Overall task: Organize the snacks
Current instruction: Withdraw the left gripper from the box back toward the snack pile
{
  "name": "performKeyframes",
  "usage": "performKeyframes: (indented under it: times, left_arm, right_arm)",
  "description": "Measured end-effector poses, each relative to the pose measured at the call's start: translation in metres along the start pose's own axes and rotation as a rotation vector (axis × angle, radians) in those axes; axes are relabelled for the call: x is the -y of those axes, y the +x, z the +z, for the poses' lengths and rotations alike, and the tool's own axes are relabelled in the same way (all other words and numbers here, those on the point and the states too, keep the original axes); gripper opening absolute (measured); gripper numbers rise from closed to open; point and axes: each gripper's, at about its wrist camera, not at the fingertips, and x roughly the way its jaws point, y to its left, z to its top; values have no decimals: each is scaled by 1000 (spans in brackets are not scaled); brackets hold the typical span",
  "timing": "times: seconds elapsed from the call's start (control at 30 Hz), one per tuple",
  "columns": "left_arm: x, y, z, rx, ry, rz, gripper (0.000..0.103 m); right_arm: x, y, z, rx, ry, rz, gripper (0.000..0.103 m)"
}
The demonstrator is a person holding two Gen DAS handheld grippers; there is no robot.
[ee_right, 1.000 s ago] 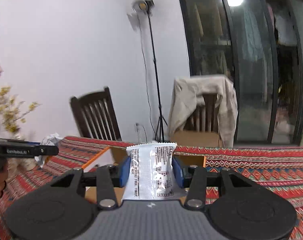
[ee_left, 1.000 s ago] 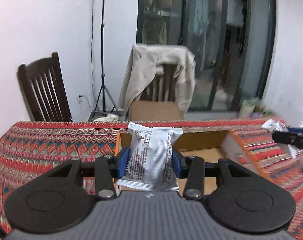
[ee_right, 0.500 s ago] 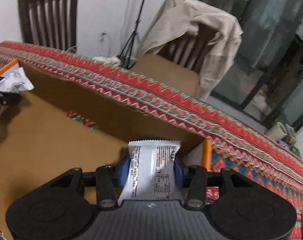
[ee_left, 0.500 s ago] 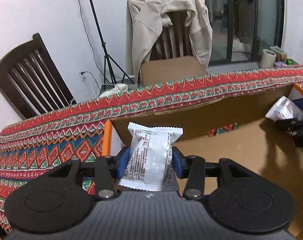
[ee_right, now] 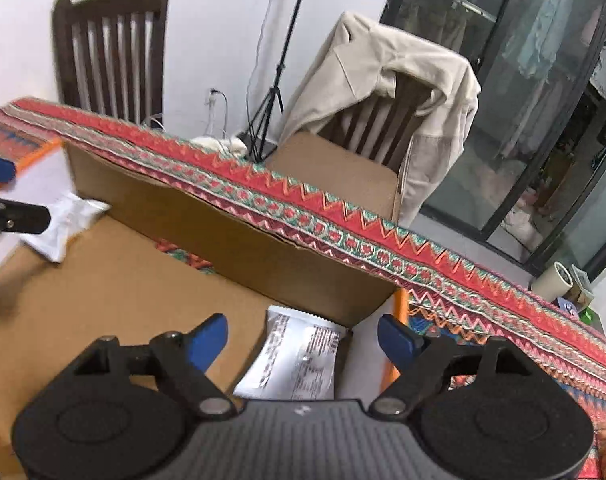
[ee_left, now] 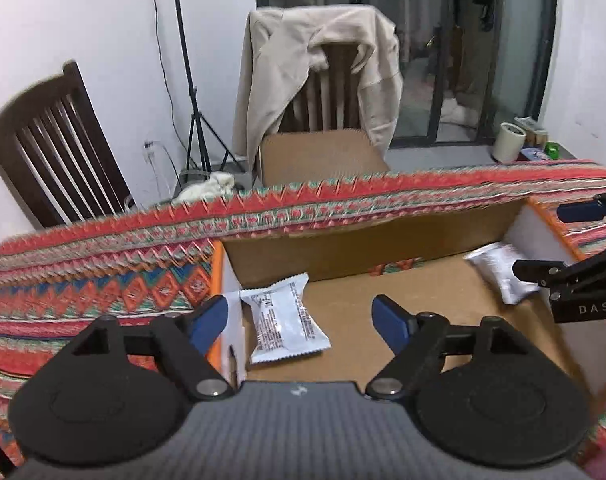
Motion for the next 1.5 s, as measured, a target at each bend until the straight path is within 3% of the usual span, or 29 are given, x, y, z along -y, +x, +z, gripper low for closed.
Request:
performKeyframes:
  times: [0.13, 0.33, 0.53, 0.73, 0.9, 1.07, 1.2, 1.33, 1.5]
  left_arm:
    - [-2, -69, 11, 44, -16, -22, 88]
    - [-3, -186, 2, 124, -43, -35, 98]
    - [13, -305, -65, 252, -62, -59, 103]
    - [24, -371, -148, 295, -80, -98, 103]
    - [22, -395, -229, 347, -97, -106, 103]
    - [30, -387, -308, 346, -138, -153, 103]
    - [36, -368, -358, 311, -212, -82, 103]
    - [34, -345, -388, 191, -252, -74, 103]
    - [30, -340, -395, 186, -252, -52, 103]
  right_arm:
    - [3, -64, 7, 59, 5, 23, 84]
    - [22, -189, 4, 190, 56, 36, 99]
    - [45, -304, -44, 292, 151, 95, 103]
    - [35, -380, -135, 354, 176, 115, 103]
    - [5, -415, -226, 428, 168, 124, 103]
    - [-28, -421, -307, 472, 174, 93, 103]
    - [-51, -408, -354, 464, 216, 91, 103]
    - [-71, -392, -397, 507, 257, 3, 103]
    - [-84, -369, -419, 435, 286, -6, 103]
